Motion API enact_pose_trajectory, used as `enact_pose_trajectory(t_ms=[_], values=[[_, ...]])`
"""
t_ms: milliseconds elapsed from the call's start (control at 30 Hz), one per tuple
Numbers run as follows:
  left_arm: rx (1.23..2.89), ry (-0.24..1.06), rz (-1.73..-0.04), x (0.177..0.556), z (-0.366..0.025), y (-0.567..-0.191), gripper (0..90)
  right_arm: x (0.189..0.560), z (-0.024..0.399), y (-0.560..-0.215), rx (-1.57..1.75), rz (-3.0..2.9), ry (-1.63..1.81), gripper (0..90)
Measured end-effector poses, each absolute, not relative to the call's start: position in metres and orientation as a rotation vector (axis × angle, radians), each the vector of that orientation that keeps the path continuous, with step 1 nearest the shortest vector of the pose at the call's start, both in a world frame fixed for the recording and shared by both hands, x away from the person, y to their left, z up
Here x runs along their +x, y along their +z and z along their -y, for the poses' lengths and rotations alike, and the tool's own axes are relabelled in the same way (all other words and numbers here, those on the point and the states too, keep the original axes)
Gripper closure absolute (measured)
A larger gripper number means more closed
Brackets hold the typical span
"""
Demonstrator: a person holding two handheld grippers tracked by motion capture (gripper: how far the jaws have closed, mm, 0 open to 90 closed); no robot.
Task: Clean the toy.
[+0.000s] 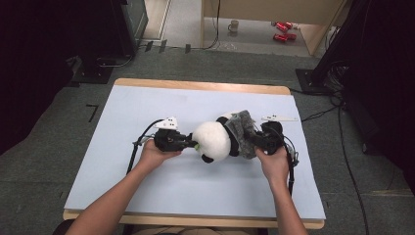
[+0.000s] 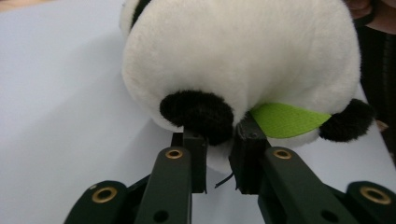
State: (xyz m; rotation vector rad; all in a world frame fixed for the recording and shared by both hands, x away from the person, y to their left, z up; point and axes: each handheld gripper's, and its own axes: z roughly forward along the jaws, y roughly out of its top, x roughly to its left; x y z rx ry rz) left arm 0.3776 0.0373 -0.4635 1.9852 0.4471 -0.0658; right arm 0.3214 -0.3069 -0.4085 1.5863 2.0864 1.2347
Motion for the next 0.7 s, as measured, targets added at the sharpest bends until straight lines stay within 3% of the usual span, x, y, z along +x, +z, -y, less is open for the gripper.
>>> enact_pose_trajectory(t_ms=[367, 700], values=[[1.948, 0.001, -0.53, 0.364, -0.067, -0.419, 83.1, 0.33, 0.292, -0.391, 1.533, -2.023, 1.339, 78.5], [1.969, 0.031, -0.589, 0.346, -0.043, -0.418, 82.1, 0.305, 0.259, -0.338, 1.38, -2.052, 1.456, 78.6]])
